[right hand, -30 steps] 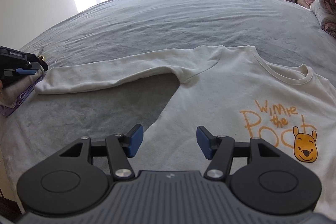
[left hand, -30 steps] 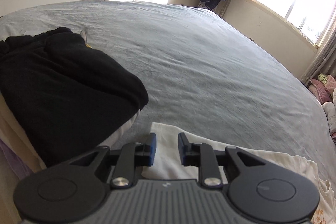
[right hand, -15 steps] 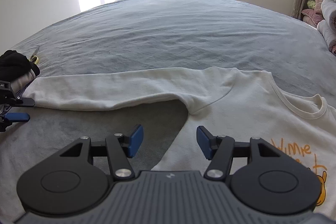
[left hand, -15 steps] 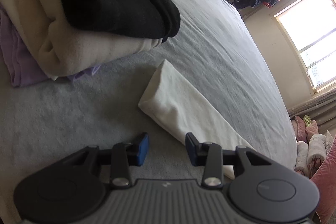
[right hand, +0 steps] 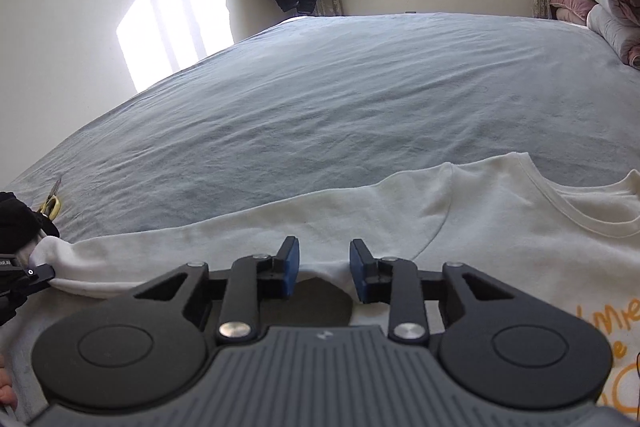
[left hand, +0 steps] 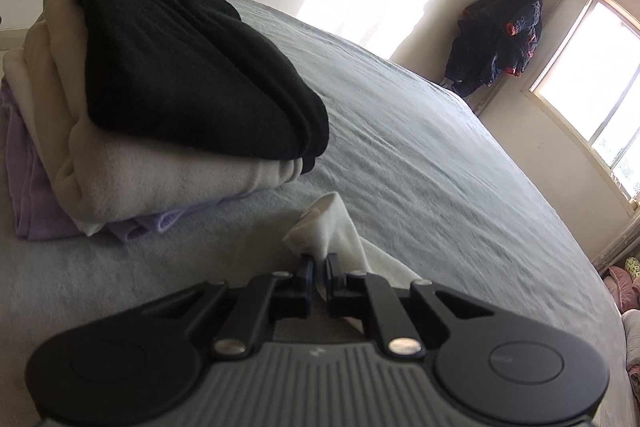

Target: Fold clothes

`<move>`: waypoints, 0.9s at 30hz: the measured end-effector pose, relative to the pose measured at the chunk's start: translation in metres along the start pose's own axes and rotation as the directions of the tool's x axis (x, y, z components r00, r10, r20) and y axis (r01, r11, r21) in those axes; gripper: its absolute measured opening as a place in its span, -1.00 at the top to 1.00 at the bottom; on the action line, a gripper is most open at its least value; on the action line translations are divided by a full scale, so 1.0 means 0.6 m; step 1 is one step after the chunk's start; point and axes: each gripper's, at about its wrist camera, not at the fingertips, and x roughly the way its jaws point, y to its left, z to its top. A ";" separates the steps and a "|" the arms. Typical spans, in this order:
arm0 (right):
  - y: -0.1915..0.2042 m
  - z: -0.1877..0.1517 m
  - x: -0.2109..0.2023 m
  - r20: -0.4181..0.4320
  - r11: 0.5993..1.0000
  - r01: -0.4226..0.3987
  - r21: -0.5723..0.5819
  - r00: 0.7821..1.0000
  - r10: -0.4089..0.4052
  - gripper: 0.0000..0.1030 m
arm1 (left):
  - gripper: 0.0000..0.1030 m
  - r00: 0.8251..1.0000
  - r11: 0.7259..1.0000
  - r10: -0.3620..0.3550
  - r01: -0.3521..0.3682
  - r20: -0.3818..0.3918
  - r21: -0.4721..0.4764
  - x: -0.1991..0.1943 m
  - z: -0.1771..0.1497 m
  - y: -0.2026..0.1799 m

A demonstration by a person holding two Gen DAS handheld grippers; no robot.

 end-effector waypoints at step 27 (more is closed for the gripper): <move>-0.235 -0.124 -0.299 0.031 0.924 0.303 0.233 0.948 -0.318 -0.07 | 0.06 0.855 0.798 -0.315 0.474 -0.412 0.372 -0.121 -0.131 -0.176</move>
